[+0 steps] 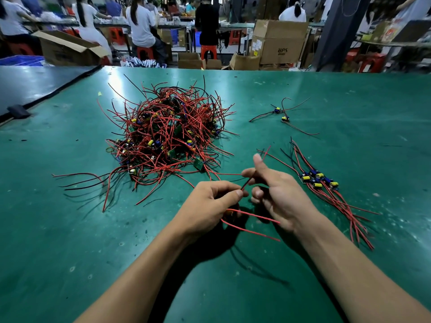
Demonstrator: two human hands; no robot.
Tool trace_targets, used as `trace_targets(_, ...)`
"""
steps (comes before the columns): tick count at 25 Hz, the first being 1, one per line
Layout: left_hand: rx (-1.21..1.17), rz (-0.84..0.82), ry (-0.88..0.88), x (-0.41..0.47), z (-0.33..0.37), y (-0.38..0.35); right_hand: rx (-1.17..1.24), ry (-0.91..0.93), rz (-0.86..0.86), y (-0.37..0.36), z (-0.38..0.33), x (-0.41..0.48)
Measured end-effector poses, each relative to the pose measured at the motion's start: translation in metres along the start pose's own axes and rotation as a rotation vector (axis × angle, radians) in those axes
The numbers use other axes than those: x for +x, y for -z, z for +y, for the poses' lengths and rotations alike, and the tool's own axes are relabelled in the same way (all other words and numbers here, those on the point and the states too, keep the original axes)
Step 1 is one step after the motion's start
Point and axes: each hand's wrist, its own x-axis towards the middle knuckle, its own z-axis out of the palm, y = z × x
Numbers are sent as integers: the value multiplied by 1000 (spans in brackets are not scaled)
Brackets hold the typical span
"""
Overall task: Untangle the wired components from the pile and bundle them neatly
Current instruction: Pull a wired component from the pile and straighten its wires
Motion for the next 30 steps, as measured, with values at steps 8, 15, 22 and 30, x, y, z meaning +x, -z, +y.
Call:
trace_targets(8,28,23,-27,0,0,2,-288,46,-112,5,3,-3)
trace_targets(15,84,-48,-13,1,2,2,-283,164,60,22,-5,7)
trace_targets(22,83,-91,27,-2,6,3,114,-19,130,14,-15,11)
trace_targets(30,128,-94,29,-3,5,6,282,-275,5,22,-22,8)
